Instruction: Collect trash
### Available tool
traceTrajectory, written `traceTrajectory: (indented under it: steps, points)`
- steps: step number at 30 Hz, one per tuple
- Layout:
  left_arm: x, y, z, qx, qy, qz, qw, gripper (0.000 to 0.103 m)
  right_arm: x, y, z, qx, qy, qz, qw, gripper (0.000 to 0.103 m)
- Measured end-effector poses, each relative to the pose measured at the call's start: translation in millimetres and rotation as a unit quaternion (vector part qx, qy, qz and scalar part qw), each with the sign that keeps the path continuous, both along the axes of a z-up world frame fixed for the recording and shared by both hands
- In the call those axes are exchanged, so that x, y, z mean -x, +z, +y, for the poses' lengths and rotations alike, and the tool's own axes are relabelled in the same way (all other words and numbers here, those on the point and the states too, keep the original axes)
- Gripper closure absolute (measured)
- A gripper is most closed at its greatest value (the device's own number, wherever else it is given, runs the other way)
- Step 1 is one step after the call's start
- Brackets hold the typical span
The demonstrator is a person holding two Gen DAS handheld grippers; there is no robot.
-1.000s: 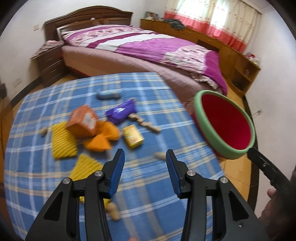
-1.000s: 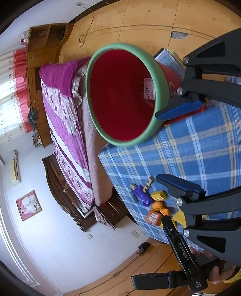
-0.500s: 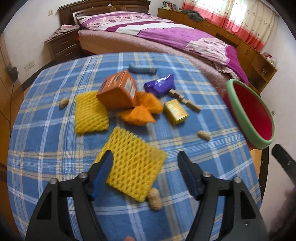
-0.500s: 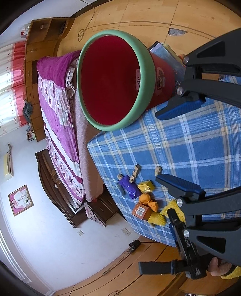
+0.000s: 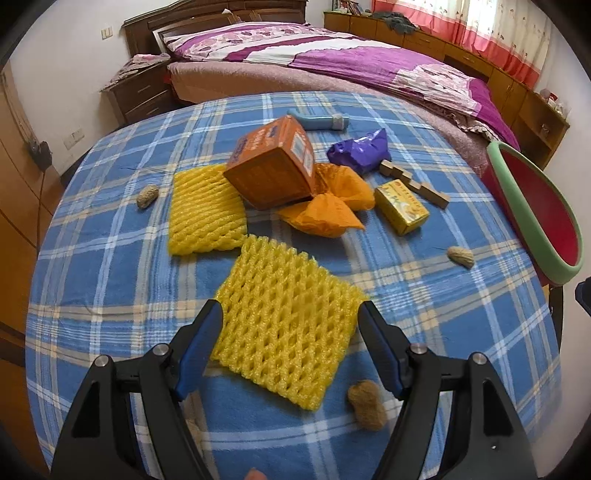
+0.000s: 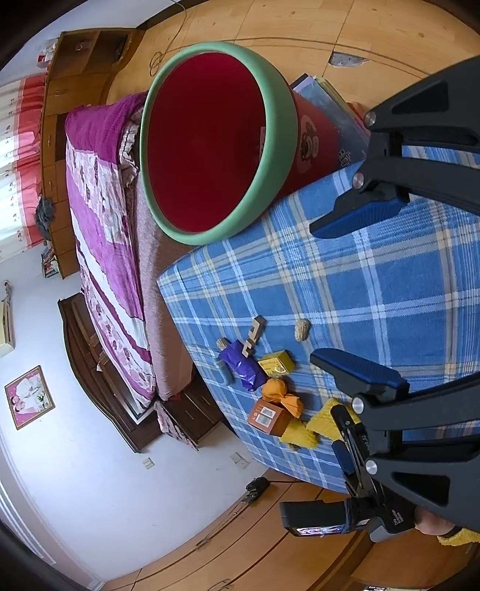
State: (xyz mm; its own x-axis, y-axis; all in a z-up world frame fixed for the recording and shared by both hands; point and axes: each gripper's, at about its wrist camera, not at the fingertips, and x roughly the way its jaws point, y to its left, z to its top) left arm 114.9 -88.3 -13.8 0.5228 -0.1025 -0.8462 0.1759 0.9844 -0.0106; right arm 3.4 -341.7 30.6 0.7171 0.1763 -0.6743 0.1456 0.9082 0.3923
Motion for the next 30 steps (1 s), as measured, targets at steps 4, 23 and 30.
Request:
traceTrajectory:
  steps: [4, 23, 30]
  points:
    - [-4, -1, 7, 0.006, 0.006, -0.001, 1.0000, 0.028, -3, -1, 4, 0.000, 0.005, 0.002, 1.000, 0.038]
    - [-6, -6, 64, 0.104, 0.060, 0.011, 0.9927, 0.090, -28, -4, 36, 0.026, 0.050, 0.014, 0.998, 0.038]
    - [-3, 7, 73, 0.136, 0.051, -0.010, 0.9893, 0.098, -47, -7, 53, 0.040, 0.074, 0.019, 0.996, 0.038]
